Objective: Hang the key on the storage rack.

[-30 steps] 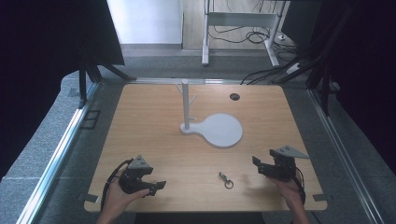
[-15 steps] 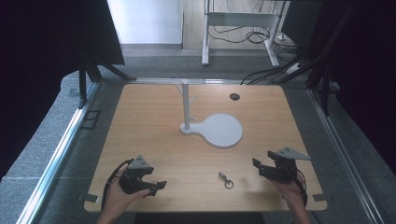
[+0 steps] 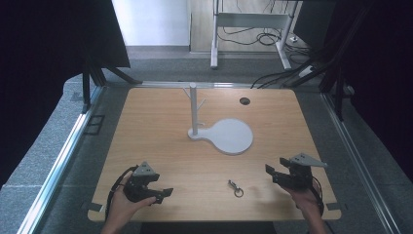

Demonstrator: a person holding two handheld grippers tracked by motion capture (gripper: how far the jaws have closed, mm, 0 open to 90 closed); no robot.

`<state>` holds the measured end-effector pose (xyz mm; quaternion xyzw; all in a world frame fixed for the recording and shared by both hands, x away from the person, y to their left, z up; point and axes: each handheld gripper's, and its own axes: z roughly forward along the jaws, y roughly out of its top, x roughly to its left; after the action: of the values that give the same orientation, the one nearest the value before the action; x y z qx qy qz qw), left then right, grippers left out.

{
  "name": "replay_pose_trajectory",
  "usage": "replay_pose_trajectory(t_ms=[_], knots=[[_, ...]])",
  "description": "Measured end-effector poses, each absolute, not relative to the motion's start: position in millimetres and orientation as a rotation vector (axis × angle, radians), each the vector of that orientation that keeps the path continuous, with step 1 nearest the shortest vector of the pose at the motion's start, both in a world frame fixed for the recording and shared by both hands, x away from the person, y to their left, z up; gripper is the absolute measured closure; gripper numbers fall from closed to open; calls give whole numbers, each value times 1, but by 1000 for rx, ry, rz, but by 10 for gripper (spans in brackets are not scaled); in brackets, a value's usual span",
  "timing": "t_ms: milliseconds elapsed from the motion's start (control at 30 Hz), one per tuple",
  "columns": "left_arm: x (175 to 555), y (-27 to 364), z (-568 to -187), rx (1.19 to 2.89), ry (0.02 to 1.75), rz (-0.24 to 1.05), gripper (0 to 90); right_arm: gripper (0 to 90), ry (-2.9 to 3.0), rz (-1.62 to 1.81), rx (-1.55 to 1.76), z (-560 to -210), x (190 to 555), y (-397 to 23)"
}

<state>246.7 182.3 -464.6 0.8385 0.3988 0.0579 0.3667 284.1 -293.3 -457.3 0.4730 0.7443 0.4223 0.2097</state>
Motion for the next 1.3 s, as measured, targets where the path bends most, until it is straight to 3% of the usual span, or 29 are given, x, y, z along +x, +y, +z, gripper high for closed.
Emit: replay_pose_trajectory(t_ms=[700,1300], knots=[[245,195,-459,2126,1051,160,235,504,2318,981,1216,-433,286,-276],[241,193,-453,2124,1020,157,234,537,2545,854,1091,-426,296,-231]])
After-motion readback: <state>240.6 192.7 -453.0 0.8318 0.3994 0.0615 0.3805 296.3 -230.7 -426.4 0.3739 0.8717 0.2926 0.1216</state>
